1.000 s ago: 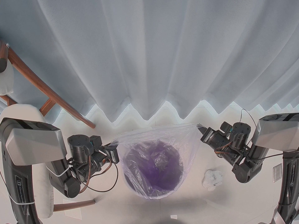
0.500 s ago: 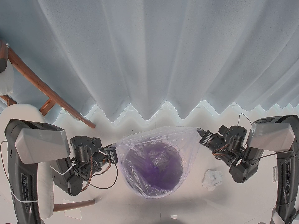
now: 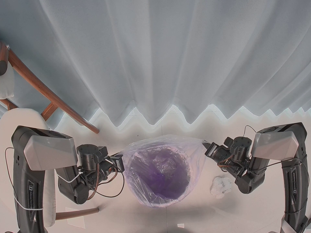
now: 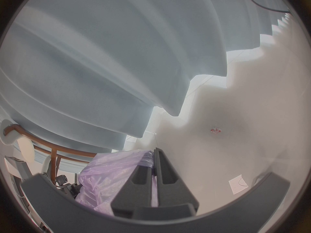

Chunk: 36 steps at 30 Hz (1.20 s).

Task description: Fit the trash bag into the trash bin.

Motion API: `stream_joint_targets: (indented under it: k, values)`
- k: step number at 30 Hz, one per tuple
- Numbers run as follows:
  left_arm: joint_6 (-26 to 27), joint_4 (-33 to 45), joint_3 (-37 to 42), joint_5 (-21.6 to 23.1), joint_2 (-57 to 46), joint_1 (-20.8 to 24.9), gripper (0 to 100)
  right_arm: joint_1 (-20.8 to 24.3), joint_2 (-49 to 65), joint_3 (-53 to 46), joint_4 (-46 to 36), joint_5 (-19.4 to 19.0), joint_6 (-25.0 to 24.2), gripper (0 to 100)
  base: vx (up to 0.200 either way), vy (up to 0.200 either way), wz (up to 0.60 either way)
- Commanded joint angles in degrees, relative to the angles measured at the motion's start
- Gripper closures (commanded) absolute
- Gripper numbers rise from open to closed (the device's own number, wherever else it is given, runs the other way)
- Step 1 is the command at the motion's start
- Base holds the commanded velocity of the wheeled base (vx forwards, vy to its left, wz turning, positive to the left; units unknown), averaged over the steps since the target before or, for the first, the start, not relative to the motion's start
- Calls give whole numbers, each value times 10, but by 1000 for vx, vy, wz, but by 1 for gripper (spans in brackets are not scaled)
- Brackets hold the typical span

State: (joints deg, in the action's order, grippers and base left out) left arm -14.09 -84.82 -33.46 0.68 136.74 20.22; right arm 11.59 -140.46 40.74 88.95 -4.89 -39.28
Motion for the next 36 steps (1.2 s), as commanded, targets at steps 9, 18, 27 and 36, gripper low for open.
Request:
stream_joint_targets:
  k: [9, 18, 27, 36]
  values:
    - [-8, 2, -6, 2, 18, 1, 100, 1, -36, 7, 7, 0, -3, 100, 0, 0, 0]
    - [-65, 3, -20, 24, 13, 2, 100, 1, -43, 11, 8, -1, -30, 100, 0, 0, 0]
    - [-115, 11, -15, 58, -12, 5, 100, -1, 9, 4, 5, -19, -87, 100, 0, 0, 0]
    - [-160, 47, -25, 78, -13, 5, 100, -1, 0, 18, -21, -19, -109, 100, 0, 0, 0]
